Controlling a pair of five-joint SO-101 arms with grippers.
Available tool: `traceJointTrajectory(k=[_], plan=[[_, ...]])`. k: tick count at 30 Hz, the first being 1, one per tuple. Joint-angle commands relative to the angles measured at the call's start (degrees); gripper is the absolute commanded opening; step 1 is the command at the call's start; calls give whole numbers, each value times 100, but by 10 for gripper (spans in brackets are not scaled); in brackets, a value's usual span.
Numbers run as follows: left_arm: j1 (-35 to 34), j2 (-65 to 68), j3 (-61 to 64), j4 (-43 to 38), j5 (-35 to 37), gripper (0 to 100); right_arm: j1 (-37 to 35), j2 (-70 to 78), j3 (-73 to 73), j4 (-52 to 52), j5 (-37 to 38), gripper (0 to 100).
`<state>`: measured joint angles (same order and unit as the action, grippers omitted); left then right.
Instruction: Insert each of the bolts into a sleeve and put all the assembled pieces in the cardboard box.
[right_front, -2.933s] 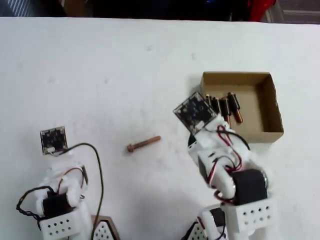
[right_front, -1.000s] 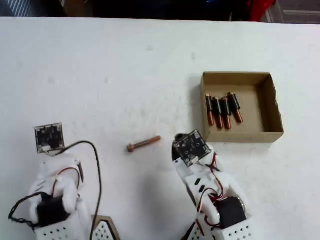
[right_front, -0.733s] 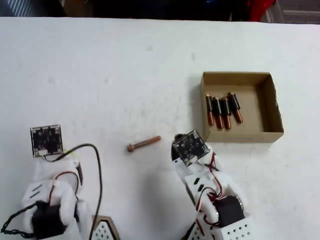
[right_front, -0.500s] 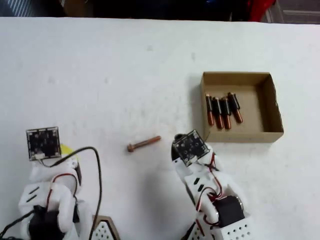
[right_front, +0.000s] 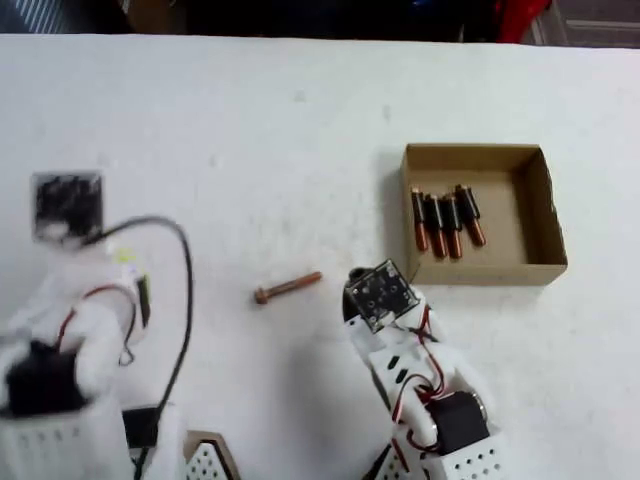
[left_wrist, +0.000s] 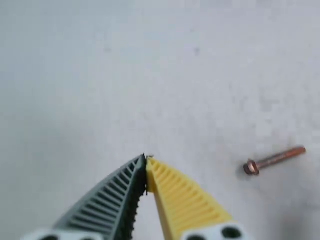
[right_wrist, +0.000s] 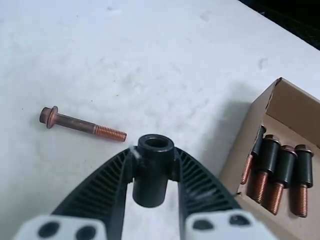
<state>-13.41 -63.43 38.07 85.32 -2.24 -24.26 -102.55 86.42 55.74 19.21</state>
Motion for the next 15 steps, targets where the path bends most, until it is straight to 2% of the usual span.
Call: traceJointTrajectory(k=[1, 11, 13, 15], plan=[[497, 1297, -624, 492, -62, 26, -13, -75, -35, -154, -26, 17], [734, 4004, -1960, 1037, -97, 27, -13, -75, 44, -171, -26, 17], [734, 4444, -2259, 1275, -484, 27, -13, -75, 44, -171, -26, 17], [734, 4901, -2514, 1468, -1240, 27, -13, -75, 44, -171, -26, 17]])
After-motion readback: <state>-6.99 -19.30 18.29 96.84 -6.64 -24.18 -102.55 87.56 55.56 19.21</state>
